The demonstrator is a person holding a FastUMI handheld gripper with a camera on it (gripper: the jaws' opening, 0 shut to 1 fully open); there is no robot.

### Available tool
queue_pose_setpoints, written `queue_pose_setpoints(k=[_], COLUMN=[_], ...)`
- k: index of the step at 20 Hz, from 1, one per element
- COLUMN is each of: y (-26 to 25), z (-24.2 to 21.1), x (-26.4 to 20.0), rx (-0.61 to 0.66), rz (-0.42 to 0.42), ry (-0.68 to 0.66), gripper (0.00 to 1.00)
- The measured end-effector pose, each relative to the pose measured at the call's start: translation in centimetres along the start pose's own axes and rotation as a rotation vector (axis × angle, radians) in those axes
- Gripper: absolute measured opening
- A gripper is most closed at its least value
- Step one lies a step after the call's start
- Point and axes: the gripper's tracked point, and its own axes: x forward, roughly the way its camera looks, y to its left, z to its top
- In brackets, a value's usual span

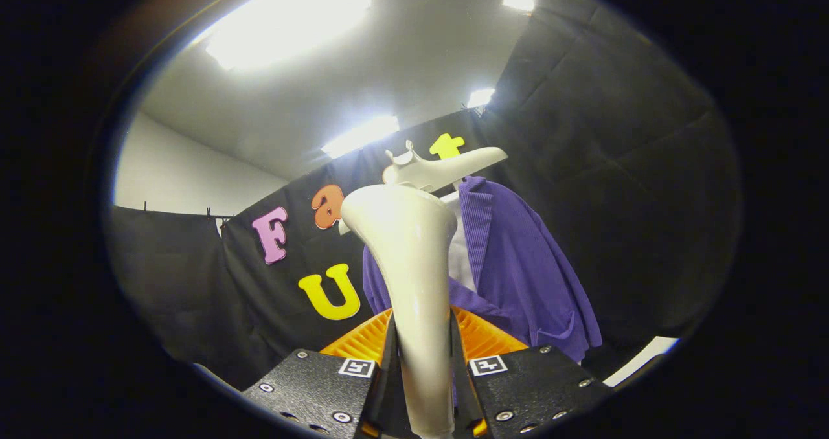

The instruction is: Iron the clothes twice with a garment steamer, once on the left side and once on the right side.

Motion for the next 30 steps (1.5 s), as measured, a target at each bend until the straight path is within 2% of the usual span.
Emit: queue_pose_setpoints(k=[4,6,11,19,30], y=[-1.2,-3.0,-7.7,-11.4,-16.7], z=[1.4,1.2,-2.4,-8.5,-18.8], x=[4.8,7.1,10.5,11.4,8.5], rx=[-0.001,-0.013,0.011,0.015,0.054], rz=[-0.036,-0.089,-0.205,-0.304,-0.391], ry=[-0.079,-0.114,-0.043,0.067,0.261], gripper=[0.38,0.38,0.38,0.39,0.39])
